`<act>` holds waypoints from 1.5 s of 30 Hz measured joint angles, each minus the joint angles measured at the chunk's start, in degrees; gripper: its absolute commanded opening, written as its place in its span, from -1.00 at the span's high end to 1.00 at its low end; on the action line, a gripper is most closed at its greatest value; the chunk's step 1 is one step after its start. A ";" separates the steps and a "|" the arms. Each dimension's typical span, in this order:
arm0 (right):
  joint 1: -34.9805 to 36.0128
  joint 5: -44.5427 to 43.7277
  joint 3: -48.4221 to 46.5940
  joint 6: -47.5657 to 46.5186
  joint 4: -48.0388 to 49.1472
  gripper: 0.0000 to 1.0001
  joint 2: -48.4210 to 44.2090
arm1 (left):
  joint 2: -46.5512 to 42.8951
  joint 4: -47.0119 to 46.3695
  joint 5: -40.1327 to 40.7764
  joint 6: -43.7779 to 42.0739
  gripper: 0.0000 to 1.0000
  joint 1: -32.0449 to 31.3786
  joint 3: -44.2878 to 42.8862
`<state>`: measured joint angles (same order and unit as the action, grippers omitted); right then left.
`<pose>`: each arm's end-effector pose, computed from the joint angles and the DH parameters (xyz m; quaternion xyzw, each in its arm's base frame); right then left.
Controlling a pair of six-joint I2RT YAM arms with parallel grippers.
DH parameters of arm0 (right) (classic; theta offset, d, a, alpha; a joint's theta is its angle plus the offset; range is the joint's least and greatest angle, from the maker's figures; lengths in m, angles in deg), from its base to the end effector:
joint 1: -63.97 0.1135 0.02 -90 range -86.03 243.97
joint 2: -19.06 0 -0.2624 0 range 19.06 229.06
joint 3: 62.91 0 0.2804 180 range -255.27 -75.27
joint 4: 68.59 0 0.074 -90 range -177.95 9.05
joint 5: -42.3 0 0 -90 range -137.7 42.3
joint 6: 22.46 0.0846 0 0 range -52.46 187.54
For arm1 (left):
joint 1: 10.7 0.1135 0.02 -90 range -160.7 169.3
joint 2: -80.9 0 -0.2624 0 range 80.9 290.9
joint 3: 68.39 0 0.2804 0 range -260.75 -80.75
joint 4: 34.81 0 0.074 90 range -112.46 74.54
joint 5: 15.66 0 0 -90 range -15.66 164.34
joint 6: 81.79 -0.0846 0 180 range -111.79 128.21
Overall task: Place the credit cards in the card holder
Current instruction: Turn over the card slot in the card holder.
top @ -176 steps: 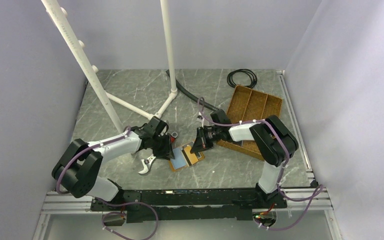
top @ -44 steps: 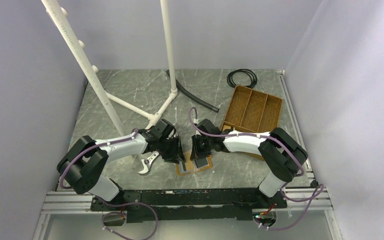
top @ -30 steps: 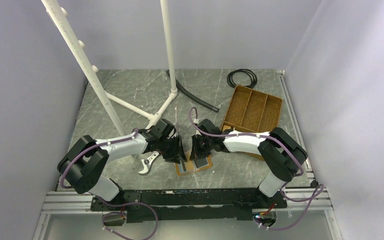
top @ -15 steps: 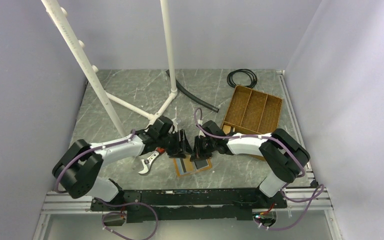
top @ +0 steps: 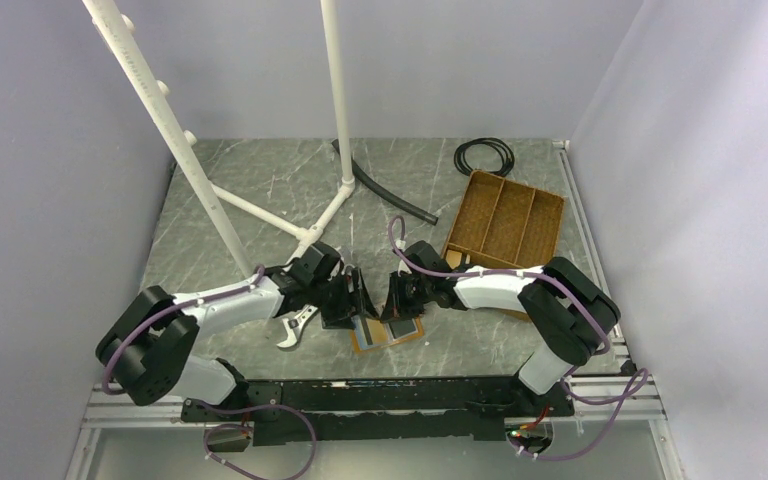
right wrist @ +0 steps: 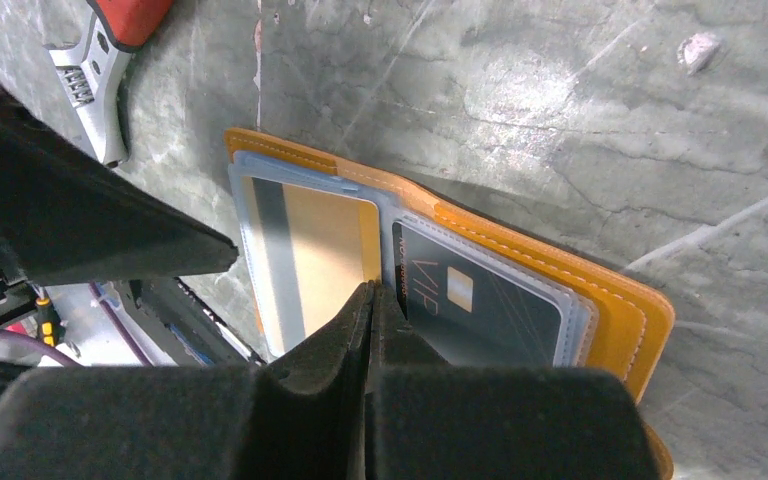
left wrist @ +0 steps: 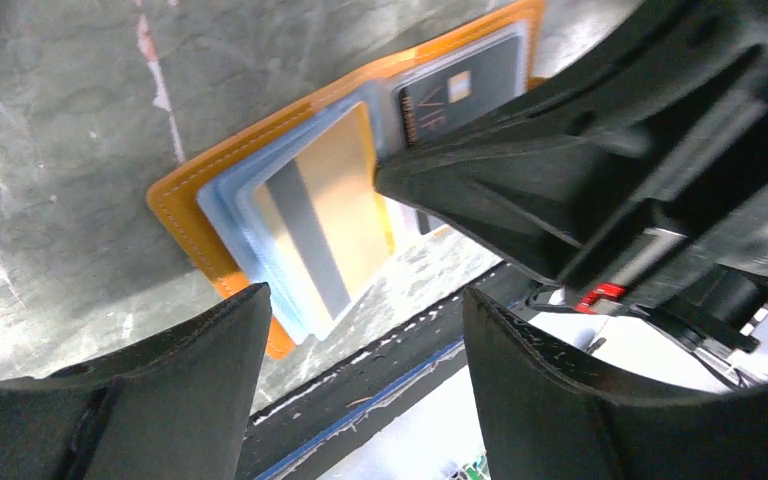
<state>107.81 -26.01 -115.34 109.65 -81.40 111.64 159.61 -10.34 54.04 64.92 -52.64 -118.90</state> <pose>0.2222 0.2567 0.0730 -0.0738 0.9303 0.3432 0.1066 0.2100 -0.2282 0.1164 -0.0639 0.9321 -0.3477 0.0787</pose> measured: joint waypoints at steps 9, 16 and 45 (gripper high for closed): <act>-0.22 0.31 0.00 0.00 0.00 1.00 0.00 | 2.93 -2.14 -1.20 0.15 -0.44 0.00 0.96; -0.31 0.35 0.02 0.00 -0.02 1.00 0.00 | 4.28 -5.01 -2.25 0.22 -0.18 -0.33 0.96; -6.80 -0.02 0.13 -2.49 -10.97 0.69 -8.46 | 10.71 -4.57 -2.36 -1.99 -0.26 -2.91 -9.46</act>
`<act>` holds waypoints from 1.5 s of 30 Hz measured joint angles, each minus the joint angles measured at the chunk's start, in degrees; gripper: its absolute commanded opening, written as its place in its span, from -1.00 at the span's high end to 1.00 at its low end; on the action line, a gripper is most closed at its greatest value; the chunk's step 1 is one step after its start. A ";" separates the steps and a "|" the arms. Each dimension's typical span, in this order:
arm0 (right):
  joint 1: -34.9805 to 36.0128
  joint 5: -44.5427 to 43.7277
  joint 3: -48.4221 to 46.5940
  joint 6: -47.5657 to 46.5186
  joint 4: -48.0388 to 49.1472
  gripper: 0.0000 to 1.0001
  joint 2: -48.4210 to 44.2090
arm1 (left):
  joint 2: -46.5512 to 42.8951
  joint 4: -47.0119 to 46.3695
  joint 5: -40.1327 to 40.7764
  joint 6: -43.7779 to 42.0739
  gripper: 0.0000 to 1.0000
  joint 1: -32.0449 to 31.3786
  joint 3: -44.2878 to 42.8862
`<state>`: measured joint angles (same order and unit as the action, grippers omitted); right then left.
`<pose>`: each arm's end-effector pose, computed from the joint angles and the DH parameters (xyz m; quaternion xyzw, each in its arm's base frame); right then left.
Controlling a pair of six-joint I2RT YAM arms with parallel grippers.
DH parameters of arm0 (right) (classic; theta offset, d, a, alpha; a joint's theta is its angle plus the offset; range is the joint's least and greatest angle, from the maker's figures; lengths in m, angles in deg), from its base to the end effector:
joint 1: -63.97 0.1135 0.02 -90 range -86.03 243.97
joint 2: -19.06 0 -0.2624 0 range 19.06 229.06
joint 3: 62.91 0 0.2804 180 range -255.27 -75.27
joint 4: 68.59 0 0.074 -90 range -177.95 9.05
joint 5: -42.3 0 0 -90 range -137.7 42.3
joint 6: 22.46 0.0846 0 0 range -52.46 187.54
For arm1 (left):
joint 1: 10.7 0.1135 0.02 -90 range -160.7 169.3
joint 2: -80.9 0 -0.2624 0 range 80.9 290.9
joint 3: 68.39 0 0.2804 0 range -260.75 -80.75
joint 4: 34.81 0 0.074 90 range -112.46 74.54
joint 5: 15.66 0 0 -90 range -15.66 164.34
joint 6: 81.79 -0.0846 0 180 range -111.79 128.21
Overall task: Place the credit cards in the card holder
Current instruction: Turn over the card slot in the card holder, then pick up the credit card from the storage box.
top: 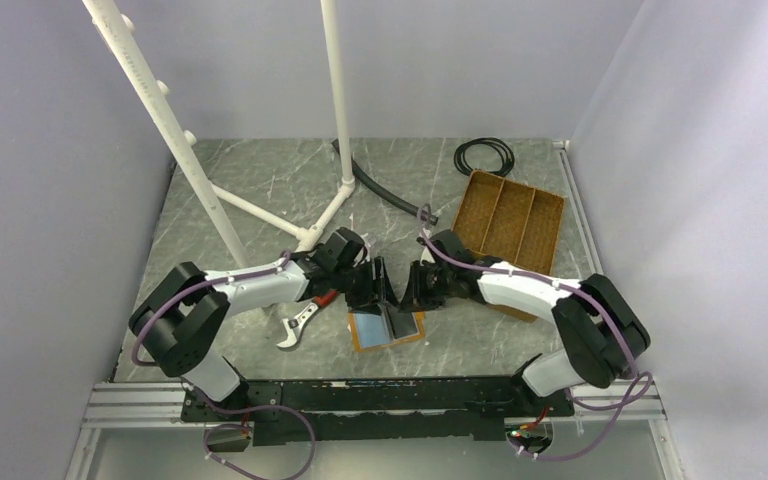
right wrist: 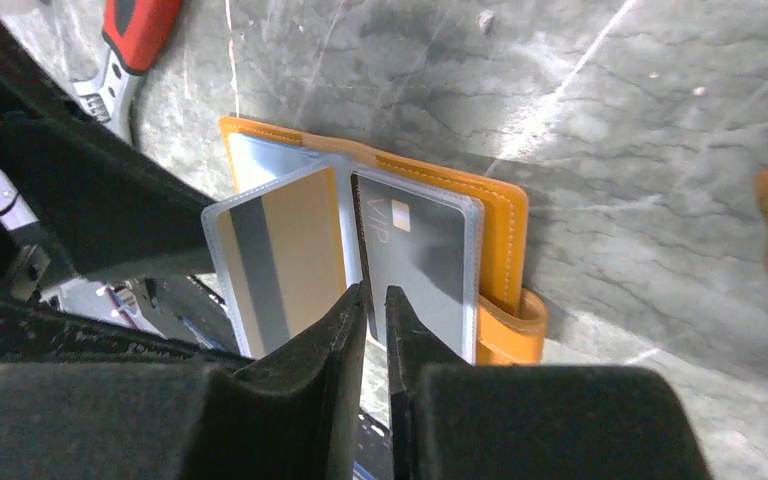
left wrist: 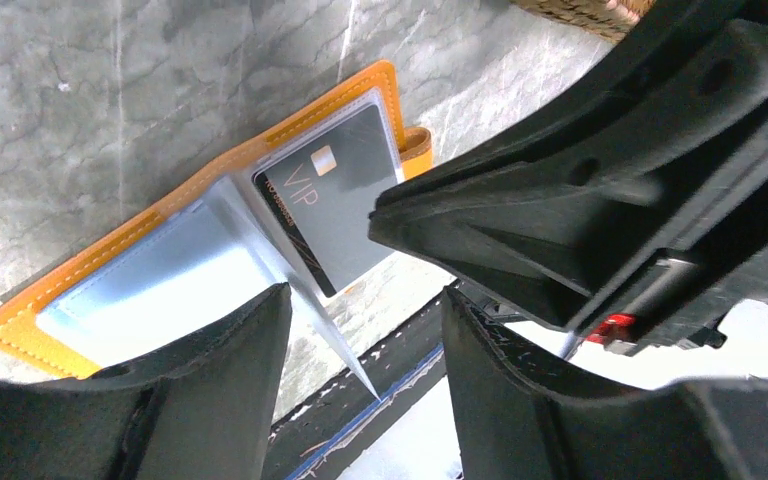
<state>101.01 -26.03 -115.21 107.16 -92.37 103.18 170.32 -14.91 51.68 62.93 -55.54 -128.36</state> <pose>0.2347 0.2163 0.1007 -0.0345 0.9393 0.3210 0.1165 0.2327 -0.2774 0.1226 -0.0112 0.9219 -0.3790 0.0792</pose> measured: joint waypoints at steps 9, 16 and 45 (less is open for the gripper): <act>-5.38 0.50 1.46 -2.43 -4.39 0.65 -4.57 | 3.76 -0.90 -1.95 -0.72 -0.44 -0.09 -2.56; -12.87 -7.69 -2.47 -7.74 -15.63 0.12 -16.96 | 4.17 -0.46 -3.98 -2.34 -0.49 -0.09 -5.51; -36.70 8.52 2.95 -12.02 0.07 0.41 -5.64 | 19.82 7.48 -4.94 -9.33 -0.05 1.68 -30.91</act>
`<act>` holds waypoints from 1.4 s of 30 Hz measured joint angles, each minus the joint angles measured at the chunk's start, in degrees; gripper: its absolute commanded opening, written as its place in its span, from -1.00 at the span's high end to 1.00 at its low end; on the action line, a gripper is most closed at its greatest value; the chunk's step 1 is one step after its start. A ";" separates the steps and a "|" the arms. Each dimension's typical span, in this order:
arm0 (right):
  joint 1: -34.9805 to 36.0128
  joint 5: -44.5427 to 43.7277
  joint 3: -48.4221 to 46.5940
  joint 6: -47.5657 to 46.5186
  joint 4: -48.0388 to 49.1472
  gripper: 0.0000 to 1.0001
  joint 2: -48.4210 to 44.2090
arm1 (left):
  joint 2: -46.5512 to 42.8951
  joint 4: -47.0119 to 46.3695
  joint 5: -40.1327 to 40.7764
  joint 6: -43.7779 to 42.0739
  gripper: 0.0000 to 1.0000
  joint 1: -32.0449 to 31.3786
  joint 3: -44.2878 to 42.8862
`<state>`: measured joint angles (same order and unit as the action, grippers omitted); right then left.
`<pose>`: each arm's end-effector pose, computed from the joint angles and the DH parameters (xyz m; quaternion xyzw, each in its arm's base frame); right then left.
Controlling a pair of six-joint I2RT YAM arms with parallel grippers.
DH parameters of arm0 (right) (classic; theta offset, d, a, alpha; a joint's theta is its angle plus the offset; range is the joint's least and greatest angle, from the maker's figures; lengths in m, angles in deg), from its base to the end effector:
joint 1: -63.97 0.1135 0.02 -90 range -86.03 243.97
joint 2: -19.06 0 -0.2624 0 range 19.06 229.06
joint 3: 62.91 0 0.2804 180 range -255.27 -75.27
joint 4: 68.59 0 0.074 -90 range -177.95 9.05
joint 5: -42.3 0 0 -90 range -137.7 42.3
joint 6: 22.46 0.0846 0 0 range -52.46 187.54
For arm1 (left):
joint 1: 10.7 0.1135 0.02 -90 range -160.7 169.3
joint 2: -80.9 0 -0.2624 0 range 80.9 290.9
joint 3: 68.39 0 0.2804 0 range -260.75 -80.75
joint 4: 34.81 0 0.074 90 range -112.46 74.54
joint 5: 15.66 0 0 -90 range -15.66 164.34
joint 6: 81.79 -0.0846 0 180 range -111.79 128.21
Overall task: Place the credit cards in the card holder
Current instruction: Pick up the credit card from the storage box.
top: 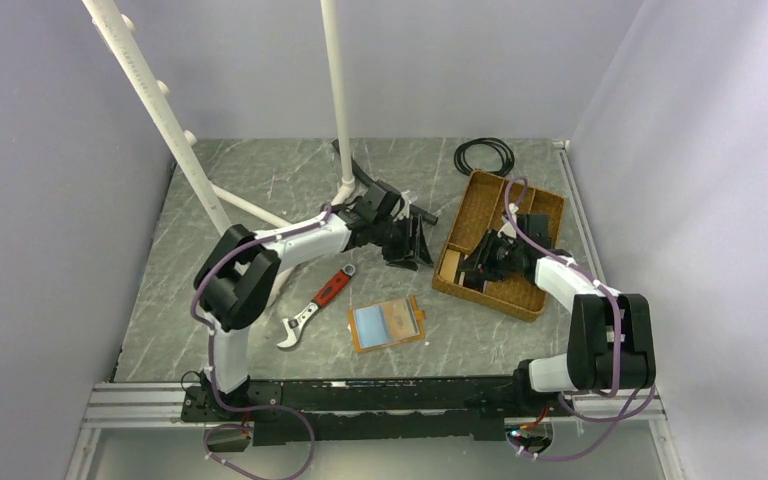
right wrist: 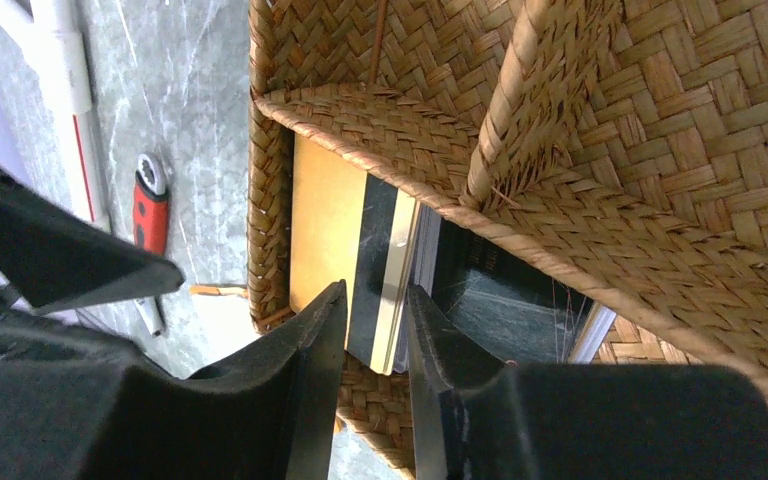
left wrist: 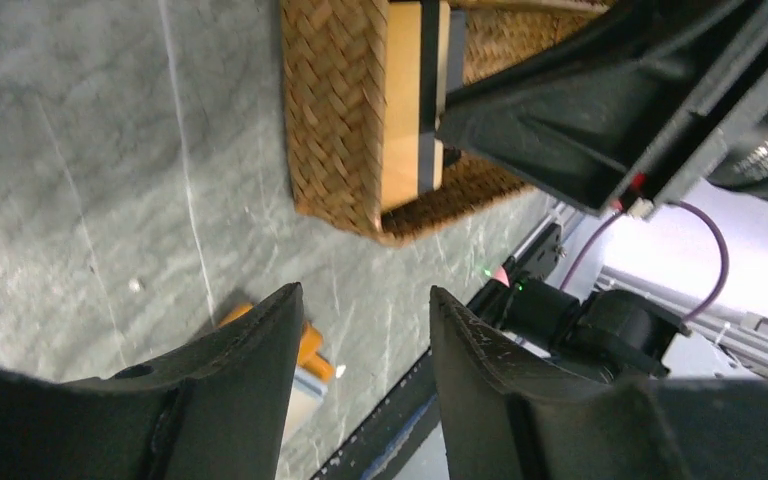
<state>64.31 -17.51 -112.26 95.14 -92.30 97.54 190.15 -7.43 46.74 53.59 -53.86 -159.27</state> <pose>0.3011 0.0443 0.1169 0.1350 0.9090 0.3138 0.2389 0.3208 -0.3546 0.1662 0.0724 0.9012 -0.4135 0.1077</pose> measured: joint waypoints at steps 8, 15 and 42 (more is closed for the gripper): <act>0.00 2.23 0.00 0.07 1.20 0.54 0.59 | 7.80 0.92 0.48 -0.59 0.04 -0.07 -6.10; -0.07 3.39 0.00 0.09 1.60 0.54 0.57 | 10.08 1.01 0.46 -0.57 0.06 -0.61 -7.87; 1.70 2.51 -2.54 -0.48 -3.48 0.36 -1.70 | 10.27 1.03 0.48 -0.57 0.06 -1.36 -8.00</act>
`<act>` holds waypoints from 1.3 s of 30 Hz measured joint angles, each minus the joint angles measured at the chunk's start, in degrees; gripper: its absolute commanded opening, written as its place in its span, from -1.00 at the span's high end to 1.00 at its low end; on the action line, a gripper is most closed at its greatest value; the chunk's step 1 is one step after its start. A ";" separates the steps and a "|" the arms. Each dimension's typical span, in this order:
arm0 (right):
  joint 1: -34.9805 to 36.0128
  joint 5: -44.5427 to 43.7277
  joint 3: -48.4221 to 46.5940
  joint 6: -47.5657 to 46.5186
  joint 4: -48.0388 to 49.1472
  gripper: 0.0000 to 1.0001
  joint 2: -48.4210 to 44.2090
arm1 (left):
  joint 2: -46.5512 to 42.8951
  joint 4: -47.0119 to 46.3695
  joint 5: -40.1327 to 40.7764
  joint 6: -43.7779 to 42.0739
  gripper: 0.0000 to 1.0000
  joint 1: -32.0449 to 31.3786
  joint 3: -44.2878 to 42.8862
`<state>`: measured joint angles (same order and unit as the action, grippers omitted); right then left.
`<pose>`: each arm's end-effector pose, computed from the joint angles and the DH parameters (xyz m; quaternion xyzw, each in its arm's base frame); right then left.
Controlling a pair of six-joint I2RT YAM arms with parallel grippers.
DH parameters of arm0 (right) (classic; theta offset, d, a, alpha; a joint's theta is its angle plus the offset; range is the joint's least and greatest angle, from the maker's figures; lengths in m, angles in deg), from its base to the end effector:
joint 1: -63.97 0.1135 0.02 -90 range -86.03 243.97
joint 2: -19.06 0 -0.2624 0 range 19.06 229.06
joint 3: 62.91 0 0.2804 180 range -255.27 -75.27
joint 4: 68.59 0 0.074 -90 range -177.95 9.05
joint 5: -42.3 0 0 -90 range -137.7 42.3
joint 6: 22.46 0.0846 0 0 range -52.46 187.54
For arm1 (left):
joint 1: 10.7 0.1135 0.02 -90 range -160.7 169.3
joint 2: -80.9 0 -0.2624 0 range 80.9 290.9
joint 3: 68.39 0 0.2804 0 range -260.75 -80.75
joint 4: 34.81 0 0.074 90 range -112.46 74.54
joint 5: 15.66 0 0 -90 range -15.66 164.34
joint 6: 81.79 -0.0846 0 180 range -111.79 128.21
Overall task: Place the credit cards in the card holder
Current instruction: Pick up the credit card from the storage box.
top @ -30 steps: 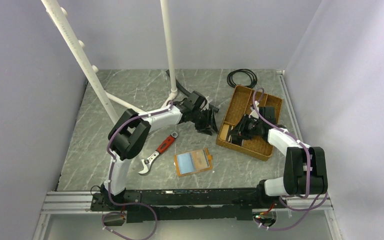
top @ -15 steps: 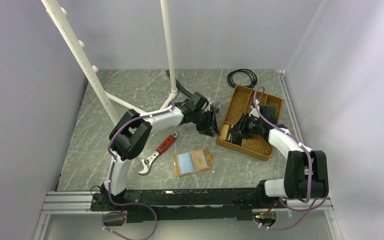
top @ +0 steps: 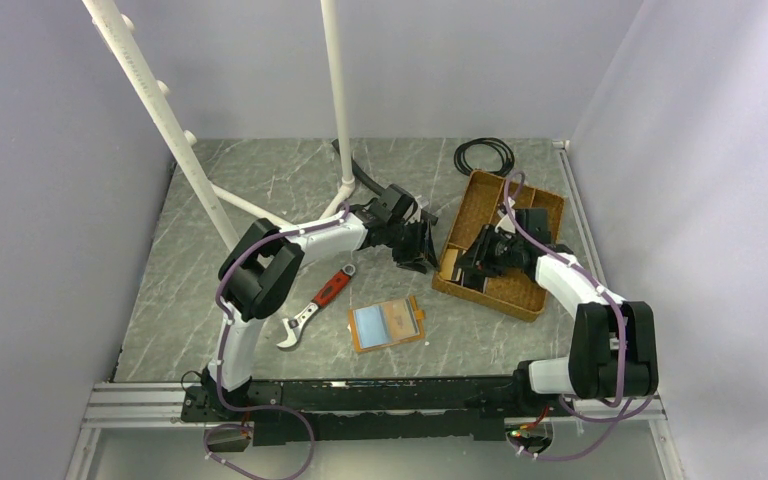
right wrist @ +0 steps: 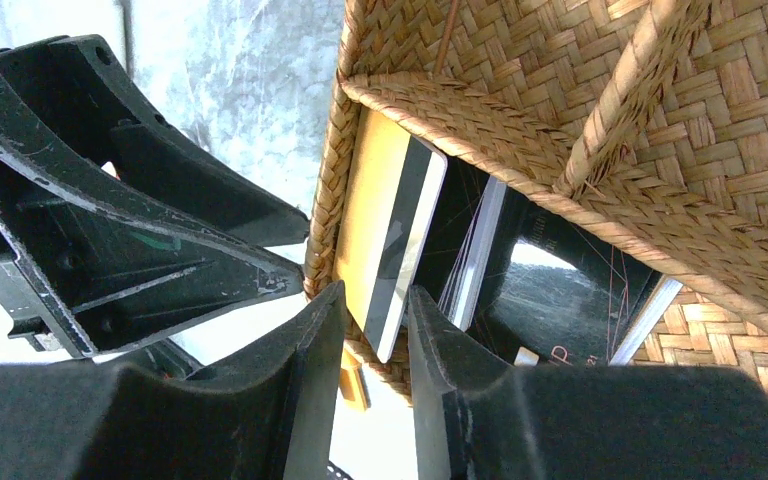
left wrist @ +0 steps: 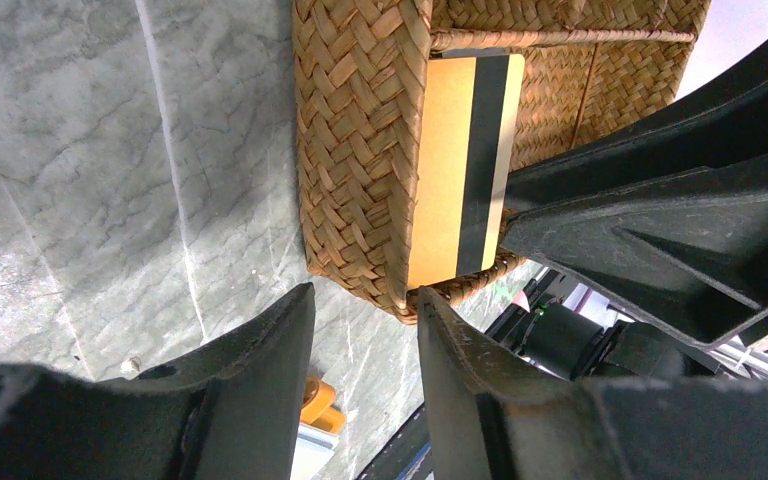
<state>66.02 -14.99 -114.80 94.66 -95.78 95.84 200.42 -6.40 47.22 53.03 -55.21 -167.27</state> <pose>0.3017 0.0565 0.1364 0.1076 0.9057 0.3362 0.2347 0.3363 -0.3847 0.1302 0.0796 0.9109 -0.3953 0.0874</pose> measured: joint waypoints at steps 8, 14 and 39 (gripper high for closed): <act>1.53 -2.60 -1.14 -0.66 -2.36 0.32 0.04 | 0.00 0.02 -0.02 -0.04 0.06 0.00 0.00; 2.89 -4.48 -2.05 -1.25 -3.72 0.30 0.15 | 0.00 0.15 -0.02 -0.17 0.06 0.00 0.00; 9.05 -12.83 -5.95 -3.06 -9.07 -0.02 1.01 | -0.33 0.13 -0.04 -0.17 0.07 0.00 0.74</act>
<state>75.07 -27.82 -120.74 91.60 -104.85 96.84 200.09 -6.27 47.18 52.85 -55.21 -166.53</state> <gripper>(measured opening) 0.475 0.469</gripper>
